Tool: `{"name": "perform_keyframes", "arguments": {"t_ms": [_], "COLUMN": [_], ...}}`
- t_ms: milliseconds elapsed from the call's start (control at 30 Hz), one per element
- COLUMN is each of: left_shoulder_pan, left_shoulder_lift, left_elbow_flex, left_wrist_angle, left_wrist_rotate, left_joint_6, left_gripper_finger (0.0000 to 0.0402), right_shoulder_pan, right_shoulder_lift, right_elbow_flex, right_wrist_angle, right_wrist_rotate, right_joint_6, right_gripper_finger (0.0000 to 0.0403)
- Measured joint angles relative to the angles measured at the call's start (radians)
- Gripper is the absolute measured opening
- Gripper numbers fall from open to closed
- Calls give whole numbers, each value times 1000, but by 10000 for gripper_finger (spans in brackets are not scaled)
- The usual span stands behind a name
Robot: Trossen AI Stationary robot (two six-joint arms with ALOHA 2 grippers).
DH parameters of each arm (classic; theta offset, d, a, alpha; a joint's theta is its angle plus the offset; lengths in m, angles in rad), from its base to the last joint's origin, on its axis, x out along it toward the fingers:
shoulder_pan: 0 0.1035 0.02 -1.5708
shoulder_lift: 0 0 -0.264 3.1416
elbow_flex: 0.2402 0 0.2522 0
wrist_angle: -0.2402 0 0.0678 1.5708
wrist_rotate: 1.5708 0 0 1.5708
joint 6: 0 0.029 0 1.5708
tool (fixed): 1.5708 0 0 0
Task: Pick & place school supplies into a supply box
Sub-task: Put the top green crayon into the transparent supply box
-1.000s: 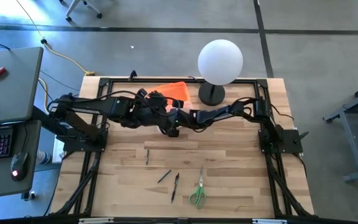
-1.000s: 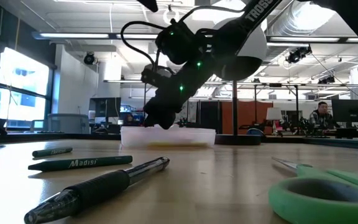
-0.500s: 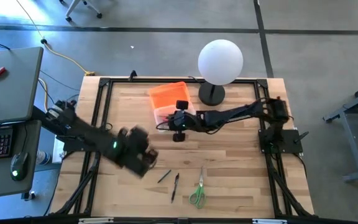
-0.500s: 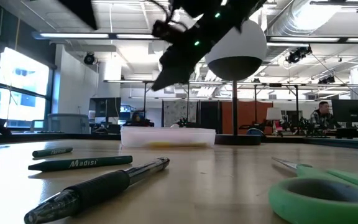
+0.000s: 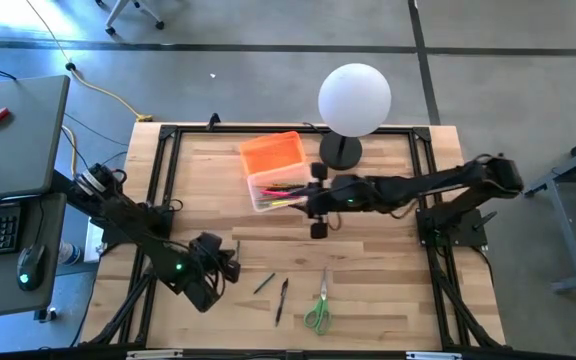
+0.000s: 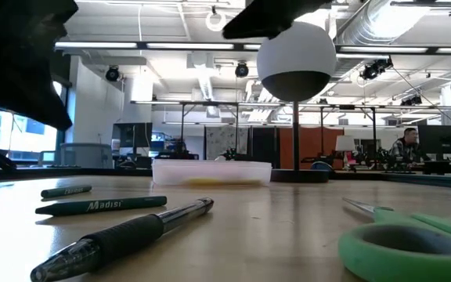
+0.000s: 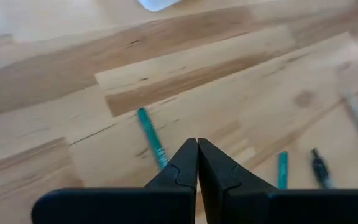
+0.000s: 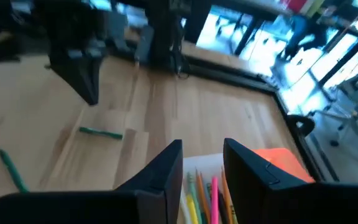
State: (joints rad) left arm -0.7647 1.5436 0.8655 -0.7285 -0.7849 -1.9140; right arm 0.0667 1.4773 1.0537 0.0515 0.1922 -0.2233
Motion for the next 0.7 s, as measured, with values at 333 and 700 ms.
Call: {"name": "perform_keyframes", "arguments": {"t_ms": [333, 700], "left_shoulder_pan": [49, 128], "left_shoulder_lift": [89, 165], "left_elbow_flex": [-42, -42], "left_wrist_angle": [109, 153], "left_wrist_rotate": [17, 81], "left_joint_6": [42, 59], "left_gripper_finger": [44, 44], "right_shoulder_pan": [6, 7], "right_shoulder_lift": [-203, -250], "right_elbow_flex": [-291, -383], "right_wrist_angle": [260, 378], "right_wrist_rotate": [-5, -17], "right_joint_6": [28, 40], "right_gripper_finger": [98, 99]}}
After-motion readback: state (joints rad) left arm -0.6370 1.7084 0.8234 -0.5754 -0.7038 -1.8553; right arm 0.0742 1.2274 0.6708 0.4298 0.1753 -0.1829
